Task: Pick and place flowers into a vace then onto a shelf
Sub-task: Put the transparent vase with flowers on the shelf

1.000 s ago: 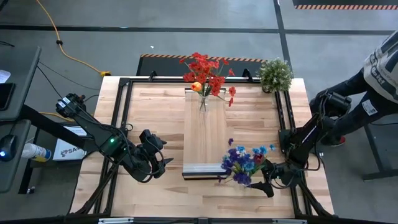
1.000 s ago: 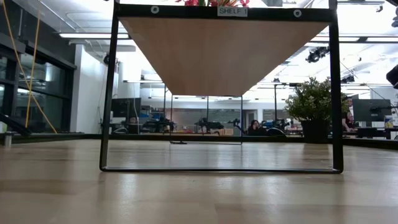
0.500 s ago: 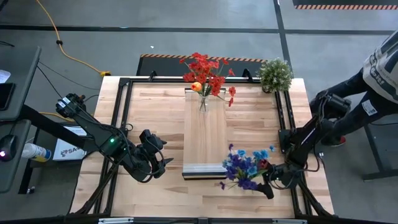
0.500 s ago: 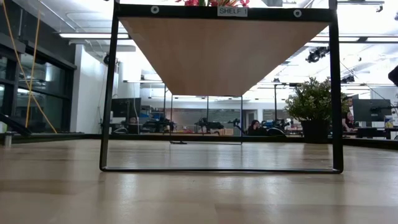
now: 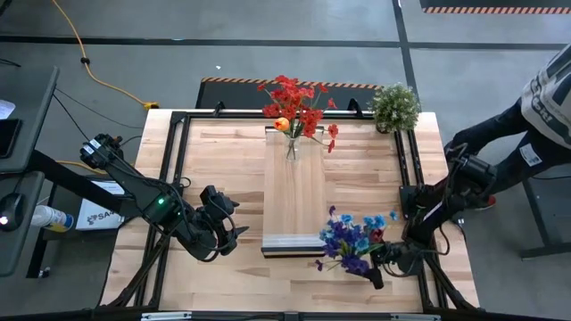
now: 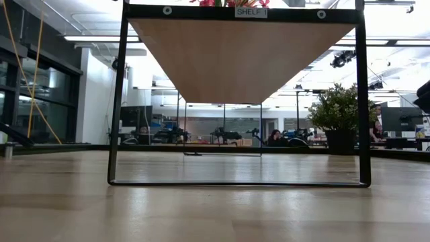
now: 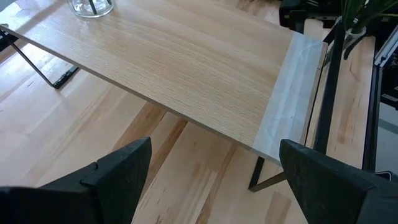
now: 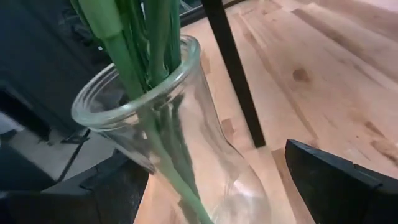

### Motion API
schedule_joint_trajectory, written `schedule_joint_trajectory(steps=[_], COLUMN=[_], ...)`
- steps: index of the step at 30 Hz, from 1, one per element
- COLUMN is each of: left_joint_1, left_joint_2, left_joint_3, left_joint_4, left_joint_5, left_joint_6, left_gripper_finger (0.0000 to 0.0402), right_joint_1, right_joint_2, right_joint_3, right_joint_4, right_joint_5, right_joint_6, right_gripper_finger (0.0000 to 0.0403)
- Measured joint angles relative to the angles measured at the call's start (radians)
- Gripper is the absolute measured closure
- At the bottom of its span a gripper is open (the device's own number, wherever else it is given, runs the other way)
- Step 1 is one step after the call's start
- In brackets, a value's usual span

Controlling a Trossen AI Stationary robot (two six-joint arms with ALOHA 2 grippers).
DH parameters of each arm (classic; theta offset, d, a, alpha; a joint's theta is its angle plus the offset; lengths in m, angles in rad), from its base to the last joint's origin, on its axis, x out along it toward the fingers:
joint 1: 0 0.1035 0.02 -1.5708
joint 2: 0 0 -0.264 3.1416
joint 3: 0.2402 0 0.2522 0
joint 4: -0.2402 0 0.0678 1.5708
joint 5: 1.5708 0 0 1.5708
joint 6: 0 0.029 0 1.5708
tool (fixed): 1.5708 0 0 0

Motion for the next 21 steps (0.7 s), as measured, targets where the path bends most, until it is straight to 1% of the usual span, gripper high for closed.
schedule_joint_trajectory(steps=[5, 9, 16, 21], left_joint_1=[0.000, 0.000, 0.000, 0.000], left_joint_2=[0.000, 0.000, 0.000, 0.000], left_joint_3=[0.000, 0.000, 0.000, 0.000], left_joint_4=[0.000, -0.002, -0.007, -0.007], left_joint_5=[0.000, 0.000, 0.000, 0.000], left_joint_6=[0.000, 0.000, 0.000, 0.000], left_gripper_finger=[0.0016, 0.0016, 0.0016, 0.0016], right_joint_1=[0.000, 0.000, -0.001, -0.001], right_joint_2=[0.032, 0.033, 0.033, 0.033], right_joint_3=[0.031, 0.041, 0.042, 0.042], right_joint_4=[-0.001, 0.000, -0.001, -0.002], right_joint_5=[0.070, 0.070, 0.072, 0.072], right_joint_6=[-0.003, -0.008, 0.045, 0.048], right_gripper_finger=[0.0046, 0.0046, 0.0046, 0.0046])
